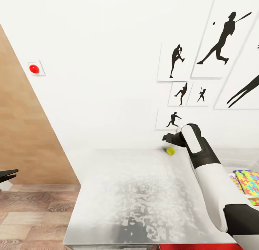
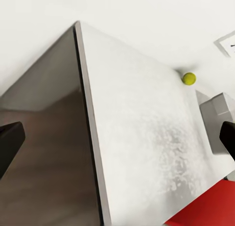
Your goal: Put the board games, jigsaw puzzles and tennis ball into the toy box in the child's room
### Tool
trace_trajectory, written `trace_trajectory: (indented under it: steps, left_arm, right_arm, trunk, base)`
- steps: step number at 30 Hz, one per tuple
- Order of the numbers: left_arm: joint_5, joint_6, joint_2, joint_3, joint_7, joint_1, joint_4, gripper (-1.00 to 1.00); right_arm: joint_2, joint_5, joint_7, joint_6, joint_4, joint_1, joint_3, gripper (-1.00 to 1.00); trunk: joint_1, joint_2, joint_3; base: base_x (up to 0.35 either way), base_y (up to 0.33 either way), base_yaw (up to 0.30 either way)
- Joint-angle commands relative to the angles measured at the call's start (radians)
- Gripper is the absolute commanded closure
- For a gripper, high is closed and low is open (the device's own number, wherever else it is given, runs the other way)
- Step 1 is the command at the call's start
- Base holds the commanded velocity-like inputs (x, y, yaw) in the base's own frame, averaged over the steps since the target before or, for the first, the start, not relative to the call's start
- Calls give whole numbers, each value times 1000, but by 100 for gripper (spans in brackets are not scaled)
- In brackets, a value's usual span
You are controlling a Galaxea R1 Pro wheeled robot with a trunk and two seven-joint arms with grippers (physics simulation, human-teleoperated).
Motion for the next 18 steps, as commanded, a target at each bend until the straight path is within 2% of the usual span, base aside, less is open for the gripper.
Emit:
trace_trajectory:
  steps: [1,8,18]
  left_arm:
    - [5,11,1,-5,-3,-1,1,-100]
    - [5,11,1,-6,-3,-1,1,-100]
    - [5,11,-3,-6,-3,-1,1,-100]
  right_arm:
    - [-3,-10,-10,2,3,-1,3,-100]
    - [-14,-9,-9,2,25,-3,2,-100]
    - [-46,-8,-8,2,33,-24,2,-100]
  trunk:
    - [1,-2,-4]
    - [1,-2,-15]
    - [1,-2,-32]
  base:
    - [0,0,0]
    - [0,0,0]
    - [0,0,0]
